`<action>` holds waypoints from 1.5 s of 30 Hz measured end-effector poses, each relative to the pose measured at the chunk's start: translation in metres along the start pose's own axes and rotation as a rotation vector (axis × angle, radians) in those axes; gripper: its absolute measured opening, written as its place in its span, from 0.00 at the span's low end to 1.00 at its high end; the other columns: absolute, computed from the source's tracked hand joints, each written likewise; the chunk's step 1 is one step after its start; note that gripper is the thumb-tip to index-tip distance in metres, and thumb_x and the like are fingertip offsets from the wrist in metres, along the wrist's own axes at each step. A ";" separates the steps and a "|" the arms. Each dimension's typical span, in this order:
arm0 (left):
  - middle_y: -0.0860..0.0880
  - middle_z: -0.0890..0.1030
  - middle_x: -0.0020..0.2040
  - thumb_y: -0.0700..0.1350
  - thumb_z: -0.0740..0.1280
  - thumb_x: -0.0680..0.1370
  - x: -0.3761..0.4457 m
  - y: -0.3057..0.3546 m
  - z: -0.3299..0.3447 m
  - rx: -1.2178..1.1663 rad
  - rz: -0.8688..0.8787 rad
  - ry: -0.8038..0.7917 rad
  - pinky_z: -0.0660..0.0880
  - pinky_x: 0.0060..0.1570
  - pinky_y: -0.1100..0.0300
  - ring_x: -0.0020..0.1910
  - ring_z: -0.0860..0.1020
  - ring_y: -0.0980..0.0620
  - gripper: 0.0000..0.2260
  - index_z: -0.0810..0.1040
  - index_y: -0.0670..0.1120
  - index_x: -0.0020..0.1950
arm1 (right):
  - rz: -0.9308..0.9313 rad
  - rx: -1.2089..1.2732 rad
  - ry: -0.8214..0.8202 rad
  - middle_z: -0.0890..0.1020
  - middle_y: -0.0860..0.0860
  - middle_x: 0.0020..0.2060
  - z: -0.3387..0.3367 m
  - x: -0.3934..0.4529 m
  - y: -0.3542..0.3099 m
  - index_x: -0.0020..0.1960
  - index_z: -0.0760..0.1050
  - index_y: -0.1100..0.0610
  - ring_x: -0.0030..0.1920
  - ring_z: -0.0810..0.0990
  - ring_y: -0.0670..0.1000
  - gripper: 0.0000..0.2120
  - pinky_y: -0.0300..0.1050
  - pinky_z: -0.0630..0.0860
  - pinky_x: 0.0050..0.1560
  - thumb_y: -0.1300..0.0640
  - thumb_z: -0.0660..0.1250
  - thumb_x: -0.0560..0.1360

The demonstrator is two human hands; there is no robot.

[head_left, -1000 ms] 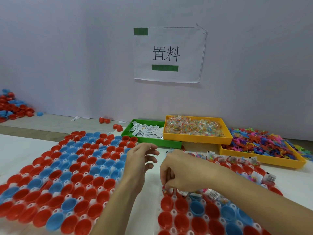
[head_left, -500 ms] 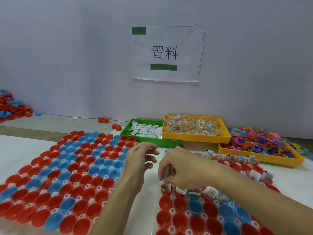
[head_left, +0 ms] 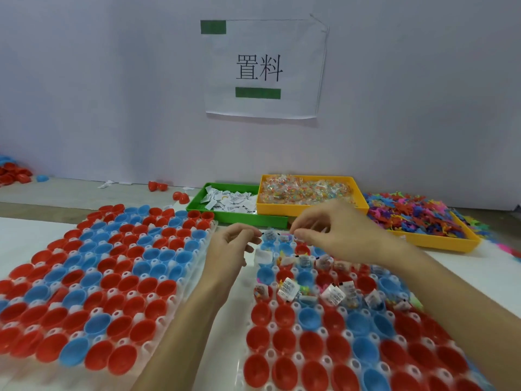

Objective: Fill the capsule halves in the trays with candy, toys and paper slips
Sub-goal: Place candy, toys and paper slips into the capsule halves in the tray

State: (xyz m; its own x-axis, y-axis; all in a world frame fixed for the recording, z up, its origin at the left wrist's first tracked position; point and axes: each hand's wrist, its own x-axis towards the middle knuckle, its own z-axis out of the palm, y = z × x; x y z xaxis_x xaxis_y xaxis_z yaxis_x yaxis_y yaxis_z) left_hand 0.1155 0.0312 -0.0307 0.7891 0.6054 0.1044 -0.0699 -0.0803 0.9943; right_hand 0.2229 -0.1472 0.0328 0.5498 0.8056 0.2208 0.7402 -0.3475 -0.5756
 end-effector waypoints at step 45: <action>0.53 0.85 0.41 0.44 0.59 0.82 0.011 -0.043 0.011 0.022 -0.013 0.071 0.75 0.40 0.57 0.36 0.83 0.58 0.13 0.82 0.50 0.43 | 0.583 -0.126 0.771 0.84 0.56 0.55 -0.072 -0.073 0.182 0.58 0.82 0.60 0.52 0.80 0.52 0.10 0.47 0.75 0.54 0.63 0.65 0.79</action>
State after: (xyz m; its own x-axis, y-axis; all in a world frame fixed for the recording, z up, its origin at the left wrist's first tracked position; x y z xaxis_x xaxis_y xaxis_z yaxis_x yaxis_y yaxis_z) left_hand 0.1339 0.0324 -0.0724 0.7443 0.6613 0.0933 -0.0459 -0.0887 0.9950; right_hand 0.3456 -0.3042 -0.0313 0.9123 -0.0284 0.4084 0.2832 -0.6767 -0.6796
